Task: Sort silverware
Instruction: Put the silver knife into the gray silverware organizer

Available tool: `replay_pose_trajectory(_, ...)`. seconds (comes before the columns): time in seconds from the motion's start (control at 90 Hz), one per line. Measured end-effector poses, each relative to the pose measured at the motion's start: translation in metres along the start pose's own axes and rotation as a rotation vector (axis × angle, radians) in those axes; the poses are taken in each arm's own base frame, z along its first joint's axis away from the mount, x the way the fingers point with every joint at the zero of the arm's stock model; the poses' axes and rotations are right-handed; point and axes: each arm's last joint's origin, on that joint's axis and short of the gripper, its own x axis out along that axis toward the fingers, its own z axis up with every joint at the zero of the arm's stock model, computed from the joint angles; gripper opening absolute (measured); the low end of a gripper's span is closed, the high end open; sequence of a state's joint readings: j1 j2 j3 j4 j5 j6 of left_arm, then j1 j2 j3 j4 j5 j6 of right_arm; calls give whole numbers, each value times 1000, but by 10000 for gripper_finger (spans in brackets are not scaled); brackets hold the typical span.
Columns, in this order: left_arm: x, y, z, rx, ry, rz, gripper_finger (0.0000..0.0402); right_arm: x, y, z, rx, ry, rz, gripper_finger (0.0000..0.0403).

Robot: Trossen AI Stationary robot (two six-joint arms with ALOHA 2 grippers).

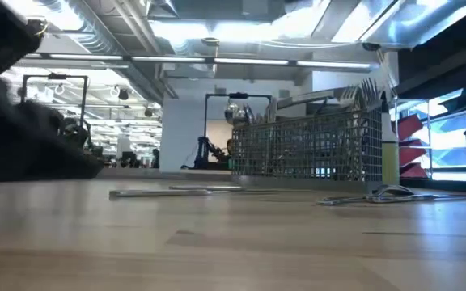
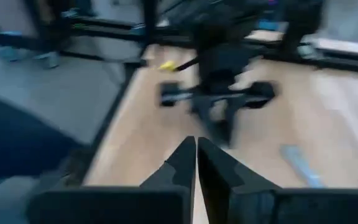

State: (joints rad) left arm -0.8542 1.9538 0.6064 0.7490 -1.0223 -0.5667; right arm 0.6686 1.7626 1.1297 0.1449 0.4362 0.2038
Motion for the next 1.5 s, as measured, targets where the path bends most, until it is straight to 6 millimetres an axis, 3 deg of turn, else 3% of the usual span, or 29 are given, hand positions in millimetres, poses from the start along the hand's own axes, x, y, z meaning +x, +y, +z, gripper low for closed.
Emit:
replay_pose_trajectory(0.233, -2, 1, 19, 15, -60, 47, 57, -5, 20, -11, -6, 54, 85, 0)
replay_pose_trajectory(0.5, 3, -1, 39, 60, -125, 91, 57, 14, 36, -44, 109, 184, 173, 0)
replay_pose_trajectory(0.678, 9, -11, 55, 148, -166, 175, 57, 29, 32, -63, 168, 166, -22, 0)
replay_pose_trajectory(0.867, 11, -24, 76, 270, -197, 288, 57, 37, 30, -63, 240, 13, -218, 0)
replay_pose_trajectory(1.178, 10, -34, 100, 397, -184, 545, 57, 35, 24, -62, 240, -84, -411, 0)
replay_pose_trajectory(1.344, 11, -35, 105, 429, -171, 576, 57, 33, 9, -70, 301, -184, -632, 0)
replay_pose_trajectory(1.5, 15, -35, 110, 454, -159, 593, 57, 44, -14, -73, 390, -148, -613, 0)
